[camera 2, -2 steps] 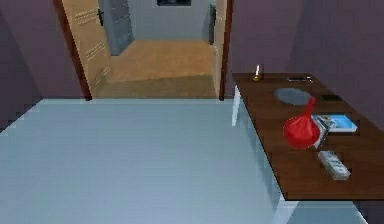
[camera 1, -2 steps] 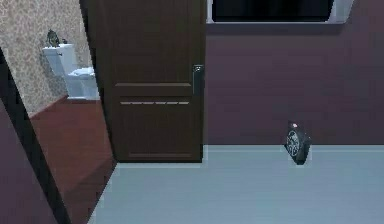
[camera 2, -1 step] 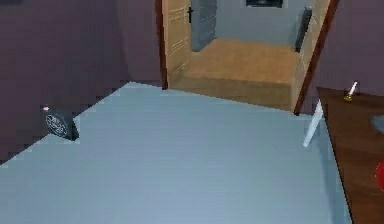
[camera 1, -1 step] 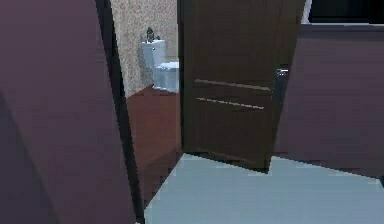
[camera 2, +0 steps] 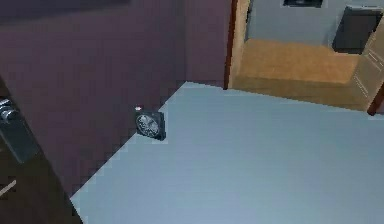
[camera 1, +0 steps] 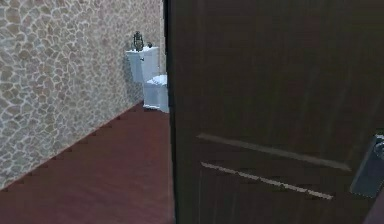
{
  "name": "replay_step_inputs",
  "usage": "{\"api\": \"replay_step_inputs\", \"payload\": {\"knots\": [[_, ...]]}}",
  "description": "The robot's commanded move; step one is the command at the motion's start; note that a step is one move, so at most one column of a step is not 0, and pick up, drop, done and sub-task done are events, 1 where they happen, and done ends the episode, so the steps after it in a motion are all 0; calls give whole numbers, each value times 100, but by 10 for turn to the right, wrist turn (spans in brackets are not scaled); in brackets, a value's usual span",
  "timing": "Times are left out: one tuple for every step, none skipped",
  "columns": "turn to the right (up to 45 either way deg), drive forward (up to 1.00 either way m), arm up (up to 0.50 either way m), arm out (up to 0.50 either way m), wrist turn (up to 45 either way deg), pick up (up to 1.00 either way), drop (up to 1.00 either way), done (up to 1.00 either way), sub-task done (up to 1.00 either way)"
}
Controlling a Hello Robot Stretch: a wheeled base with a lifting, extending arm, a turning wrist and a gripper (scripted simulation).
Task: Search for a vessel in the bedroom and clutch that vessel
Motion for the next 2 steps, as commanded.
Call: {"api": "replay_step_inputs", "payload": {"knots": [[-60,0,0,0,0,0,0,0,0],[-30,0,0,0,0,0,0,0,0]]}}
